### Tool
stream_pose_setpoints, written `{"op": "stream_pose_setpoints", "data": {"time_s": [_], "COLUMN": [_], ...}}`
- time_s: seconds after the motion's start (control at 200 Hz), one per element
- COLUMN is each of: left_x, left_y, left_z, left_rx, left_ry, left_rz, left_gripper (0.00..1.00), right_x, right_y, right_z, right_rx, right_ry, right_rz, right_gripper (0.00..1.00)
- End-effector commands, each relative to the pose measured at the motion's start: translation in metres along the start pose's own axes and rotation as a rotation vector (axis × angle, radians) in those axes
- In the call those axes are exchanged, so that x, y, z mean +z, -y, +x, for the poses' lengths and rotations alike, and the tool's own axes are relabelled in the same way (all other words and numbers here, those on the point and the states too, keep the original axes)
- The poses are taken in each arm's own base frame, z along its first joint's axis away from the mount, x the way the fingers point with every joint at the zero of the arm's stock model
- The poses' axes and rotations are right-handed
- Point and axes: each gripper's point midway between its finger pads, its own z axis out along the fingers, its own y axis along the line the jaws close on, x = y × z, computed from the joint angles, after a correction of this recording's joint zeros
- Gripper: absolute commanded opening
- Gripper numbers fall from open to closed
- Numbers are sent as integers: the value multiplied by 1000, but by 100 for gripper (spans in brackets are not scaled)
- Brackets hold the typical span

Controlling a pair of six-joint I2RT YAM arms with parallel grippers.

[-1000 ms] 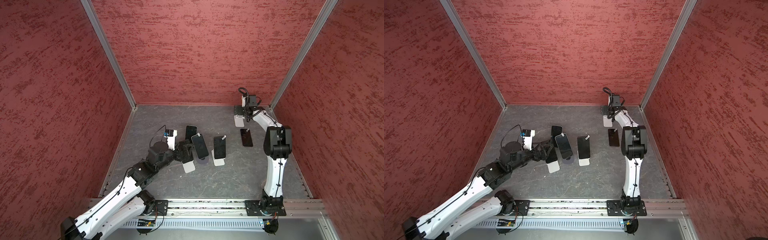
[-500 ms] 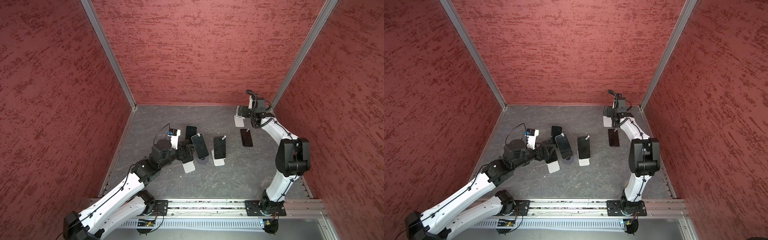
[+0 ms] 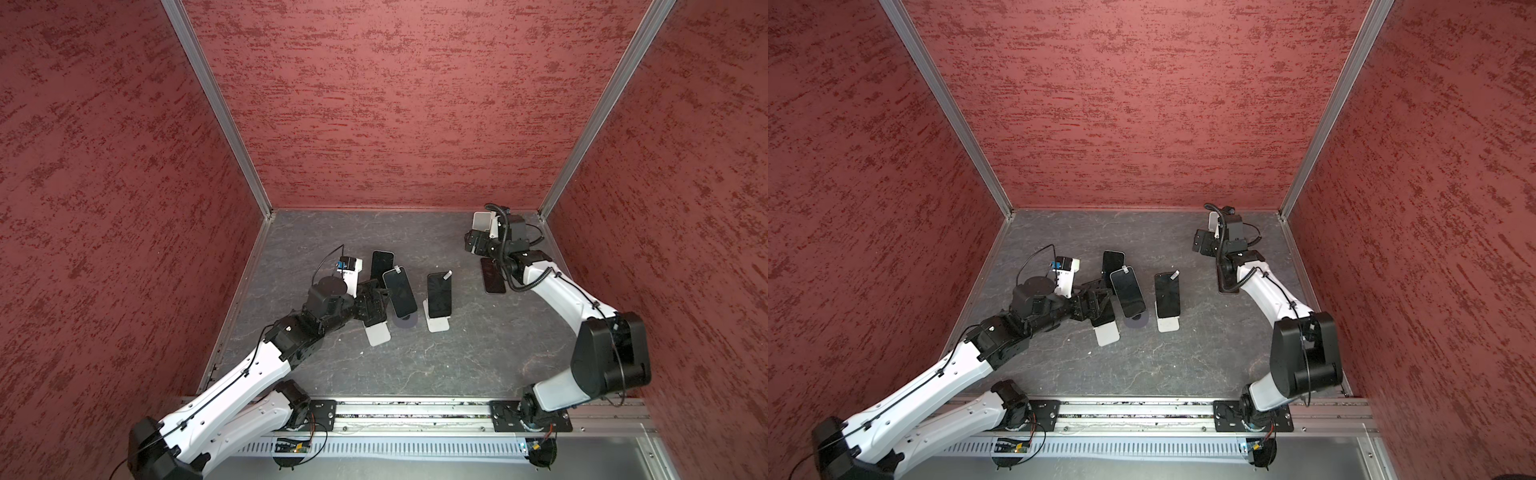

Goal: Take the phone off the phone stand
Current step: 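Move the right gripper back toward the black phones standing on white stands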

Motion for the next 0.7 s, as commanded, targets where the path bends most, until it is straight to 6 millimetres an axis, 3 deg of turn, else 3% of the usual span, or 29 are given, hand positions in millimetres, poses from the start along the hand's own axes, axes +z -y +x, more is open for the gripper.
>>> {"op": "stream_pose_setpoints", "data": {"time_s": [0.0, 0.04, 0.241, 0.696], "left_x": [-1, -1, 1, 2], "left_y": [-3, -3, 1, 6], "left_z": [1, 2, 4, 13], "left_rx": [-3, -3, 2, 23], "left_ry": [8, 7, 7, -24], "left_rz": [-14, -12, 12, -21], "left_gripper": [99, 99, 100, 100], "right_x": [-13, -26, -45, -77], "right_y": [-16, -23, -33, -63], "right_z": [4, -1, 10, 67], "right_rx": [12, 3, -32, -131], "right_ry": [-6, 14, 0, -65], "right_rz": [-31, -43, -54, -124], "right_gripper": [99, 99, 99, 99]}}
